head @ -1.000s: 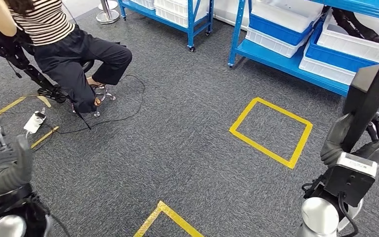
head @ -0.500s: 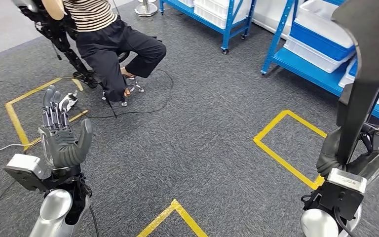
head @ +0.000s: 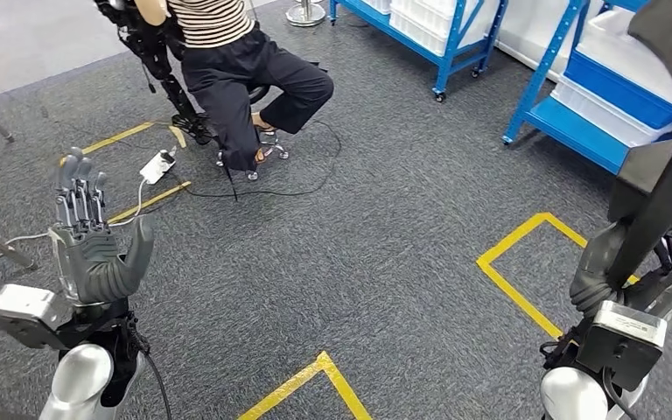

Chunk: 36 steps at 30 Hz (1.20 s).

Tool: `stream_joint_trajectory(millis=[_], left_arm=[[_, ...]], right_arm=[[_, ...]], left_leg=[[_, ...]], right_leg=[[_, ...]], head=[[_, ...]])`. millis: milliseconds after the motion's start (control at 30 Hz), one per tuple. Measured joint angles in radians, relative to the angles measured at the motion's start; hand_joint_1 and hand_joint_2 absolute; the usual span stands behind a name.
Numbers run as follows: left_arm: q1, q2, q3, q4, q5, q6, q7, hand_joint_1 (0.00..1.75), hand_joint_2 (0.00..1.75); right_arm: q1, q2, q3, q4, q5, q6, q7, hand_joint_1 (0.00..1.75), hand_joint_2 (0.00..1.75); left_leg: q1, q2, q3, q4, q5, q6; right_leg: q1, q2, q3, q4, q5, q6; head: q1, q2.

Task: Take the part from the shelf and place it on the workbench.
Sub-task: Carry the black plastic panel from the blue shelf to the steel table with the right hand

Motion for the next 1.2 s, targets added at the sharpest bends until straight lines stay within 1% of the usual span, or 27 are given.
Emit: stream_joint_trajectory(millis=[33,100,133,167,200,233,267,300,333,367,400,467,533,600,633,700,733,767,800,833,867,900,967,1033,1067,1133,1200], left_arm=[[0.0,0.002,0.001,-0.005,0.0,-0.002,0.0,0.0,1.75],[0.0,0.006,0.002,-0.017,0.003,-0.012,0.001,0.0,1.75],[0.0,0.008,0.002,-0.025,0.006,-0.019,0.001,0.0,1.75],[-0.002,0.011,0.003,-0.033,0.011,-0.027,0.003,0.0,1.75],[-0.004,0.014,0.003,-0.04,0.016,-0.033,0.006,0.0,1.75],[-0.007,0.017,0.003,-0.046,0.022,-0.039,0.008,0.0,1.75],[-0.011,0.023,0.003,-0.052,0.028,-0.044,0.012,0.0,1.75],[-0.015,0.03,0.003,-0.059,0.034,-0.05,0.015,0.0,1.75],[-0.021,0.037,0.003,-0.066,0.039,-0.056,0.018,0.0,1.75],[-0.03,0.044,0.003,-0.073,0.042,-0.061,0.023,0.0,1.75],[-0.042,0.05,0.003,-0.077,0.045,-0.064,0.031,0.0,1.75],[-0.07,0.056,0.001,-0.083,0.046,-0.067,0.05,0.0,1.75],[-0.091,0.061,0.0,-0.085,0.047,-0.067,0.066,0.0,1.75],[-0.095,0.065,-0.001,-0.085,0.051,-0.066,0.072,0.0,1.75],[-0.095,0.067,-0.001,-0.085,0.053,-0.066,0.072,0.0,1.75],[-0.094,0.073,0.0,-0.085,0.058,-0.067,0.069,0.0,1.75],[-0.094,0.074,0.0,-0.085,0.06,-0.067,0.068,0.0,1.75],[-0.093,0.075,0.001,-0.085,0.061,-0.068,0.068,0.0,1.75],[-0.092,0.075,0.001,-0.085,0.061,-0.068,0.068,0.0,1.75],[-0.091,0.075,0.001,-0.084,0.061,-0.069,0.068,0.0,1.75],[-0.09,0.075,0.001,-0.084,0.061,-0.069,0.068,0.0,1.75],[-0.089,0.075,0.001,-0.084,0.061,-0.069,0.068,0.0,1.75],[-0.089,0.076,0.001,-0.084,0.061,-0.069,0.068,0.0,1.75],[-0.088,0.075,0.002,-0.084,0.059,-0.069,0.066,0.0,1.75],[-0.086,0.075,0.003,-0.085,0.056,-0.069,0.065,0.0,1.75],[-0.08,0.075,0.007,-0.088,0.048,-0.066,0.062,0.0,1.75],[-0.073,0.073,0.01,-0.096,0.042,-0.064,0.057,0.0,1.75]], right_arm=[[-0.002,-0.001,0.0,-0.001,-0.001,-0.001,0.0,1.75,1.75],[-0.006,-0.004,0.001,-0.002,-0.004,-0.003,-0.001,1.75,1.75],[-0.009,-0.006,0.001,-0.002,-0.006,-0.004,-0.001,1.75,1.75],[-0.011,-0.007,0.001,-0.003,-0.008,-0.005,-0.001,1.75,1.75],[-0.014,-0.01,0.002,-0.004,-0.009,-0.005,-0.001,1.75,1.75],[-0.018,-0.014,0.003,-0.004,-0.01,-0.005,0.0,1.75,1.75],[-0.022,-0.018,0.003,-0.004,-0.011,-0.005,0.003,1.75,1.75],[-0.026,-0.022,0.003,-0.004,-0.012,-0.004,0.007,1.75,1.75],[-0.032,-0.024,0.003,-0.003,-0.014,-0.002,0.013,1.75,1.75],[-0.039,-0.025,0.003,-0.001,-0.015,0.001,0.019,1.75,1.75],[-0.049,-0.025,0.003,0.0,-0.016,0.004,0.025,1.75,1.75],[-0.072,-0.025,0.003,0.001,-0.016,0.011,0.036,1.75,1.75],[-0.089,-0.025,0.002,0.002,-0.009,0.015,0.046,1.75,1.75],[-0.098,-0.025,0.0,0.002,0.001,0.016,0.054,1.75,1.75],[-0.102,-0.025,0.0,0.002,0.005,0.016,0.057,1.75,1.75],[-0.106,-0.024,-0.002,0.002,0.011,0.016,0.059,1.75,1.75],[-0.107,-0.024,-0.003,0.002,0.013,0.016,0.06,1.75,1.75],[-0.107,-0.024,-0.004,0.002,0.013,0.016,0.06,1.75,1.75],[-0.106,-0.024,-0.005,0.002,0.013,0.016,0.06,1.75,1.75],[-0.106,-0.024,-0.005,0.002,0.014,0.016,0.06,1.75,1.75],[-0.106,-0.024,-0.005,0.002,0.014,0.016,0.06,1.75,1.75],[-0.107,-0.024,-0.005,0.002,0.014,0.016,0.06,1.75,1.75],[-0.107,-0.024,-0.005,0.002,0.018,0.016,0.06,1.75,1.75],[-0.11,-0.024,-0.005,0.002,0.025,0.017,0.061,1.75,1.75],[-0.112,-0.023,-0.005,0.002,0.028,0.02,0.062,1.75,1.75],[-0.12,-0.019,-0.004,0.004,0.036,0.028,0.069,1.75,1.75],[-0.129,-0.014,-0.004,0.008,0.043,0.035,0.077,1.75,1.75]], left_leg=[[-0.005,0.005,0.009,-0.019,0.002,0.006],[-0.011,-0.019,0.009,-0.025,0.006,0.019],[-0.01,-0.029,0.012,-0.032,0.01,0.026],[-0.008,-0.039,0.017,-0.04,0.014,0.033],[-0.005,-0.049,0.022,-0.047,0.018,0.038],[-0.003,-0.059,0.023,-0.049,0.019,0.042],[-0.003,-0.071,0.023,-0.049,0.02,0.044],[-0.003,-0.083,0.023,-0.049,0.02,0.045],[-0.003,-0.097,0.023,-0.048,0.02,0.045],[-0.003,-0.111,0.023,-0.048,0.019,0.045],[-0.002,-0.125,0.024,-0.046,0.019,0.044],[-0.001,-0.151,0.021,-0.036,0.015,0.036],[-0.002,-0.172,0.013,-0.027,0.011,0.025],[0.0,-0.188,0.007,-0.027,0.013,0.014],[0.001,-0.178,0.003,-0.023,0.011,0.01],[0.0,-0.127,-0.023,0.032,-0.021,0.002],[0.001,-0.095,-0.052,0.092,-0.051,-0.002],[0.002,-0.077,-0.088,0.164,-0.082,-0.005],[0.004,-0.07,-0.124,0.229,-0.105,-0.007],[0.006,-0.067,-0.147,0.267,-0.111,-0.008],[0.006,-0.064,-0.149,0.264,-0.097,-0.008],[0.006,-0.06,-0.13,0.221,-0.068,-0.007],[0.002,-0.027,-0.056,0.079,-0.005,-0.001],[-0.007,-0.005,-0.013,-0.003,0.018,0.008],[-0.013,-0.007,-0.012,-0.011,0.015,0.012],[-0.015,-0.03,-0.011,-0.019,0.018,0.025],[-0.012,-0.05,-0.003,-0.031,0.025,0.039]], right_leg=[[0.002,-0.008,0.003,-0.001,-0.002,0.005],[0.004,-0.024,0.006,-0.005,-0.005,0.017],[0.001,-0.017,0.006,-0.003,-0.009,0.023],[0.001,0.002,0.0,0.013,-0.02,0.025],[0.0,0.027,-0.017,0.049,-0.04,0.023],[-0.003,0.054,-0.045,0.105,-0.065,0.017],[-0.001,0.07,-0.081,0.173,-0.091,0.012],[-0.001,0.077,-0.113,0.231,-0.107,0.011],[-0.002,0.08,-0.133,0.262,-0.11,0.015],[-0.003,0.082,-0.135,0.256,-0.098,0.023],[-0.006,0.086,-0.118,0.211,-0.07,0.033],[-0.015,0.119,-0.062,0.081,-0.01,0.049],[-0.017,0.141,-0.031,0.012,0.016,0.045],[-0.015,0.128,-0.028,0.009,0.018,0.03],[-0.016,0.119,-0.026,0.008,0.02,0.023],[-0.019,0.1,-0.02,0.005,0.02,0.008],[-0.016,0.09,-0.017,0.004,0.018,0.001],[-0.013,0.079,-0.016,0.005,0.015,-0.004],[-0.011,0.067,-0.014,0.005,0.013,-0.007],[-0.009,0.056,-0.013,0.005,0.011,-0.009],[-0.008,0.044,-0.012,0.005,0.009,-0.01],[-0.008,0.034,-0.009,0.005,0.007,-0.011],[-0.004,0.016,-0.001,0.005,0.0,-0.007],[0.003,0.002,0.003,0.005,-0.007,0.002],[0.006,-0.006,0.004,0.004,-0.01,0.007],[0.006,-0.018,0.006,0.004,-0.016,0.017],[0.002,0.012,-0.01,0.045,-0.041,0.02]], head=[[0.001,0.0],[0.001,0.0],[0.002,0.0],[0.002,0.0],[0.005,0.0],[0.007,0.0],[0.008,0.0],[0.011,0.0],[0.01,0.0],[0.011,0.0],[0.011,0.0],[0.013,0.0],[0.015,0.0],[0.014,0.0],[0.014,0.0],[0.008,0.0],[0.005,0.0],[0.003,0.0],[0.003,0.0],[0.003,0.0],[0.003,0.0],[0.003,0.0],[0.003,0.0],[0.004,0.0],[0.005,0.0],[0.006,0.0],[0.007,0.0]])
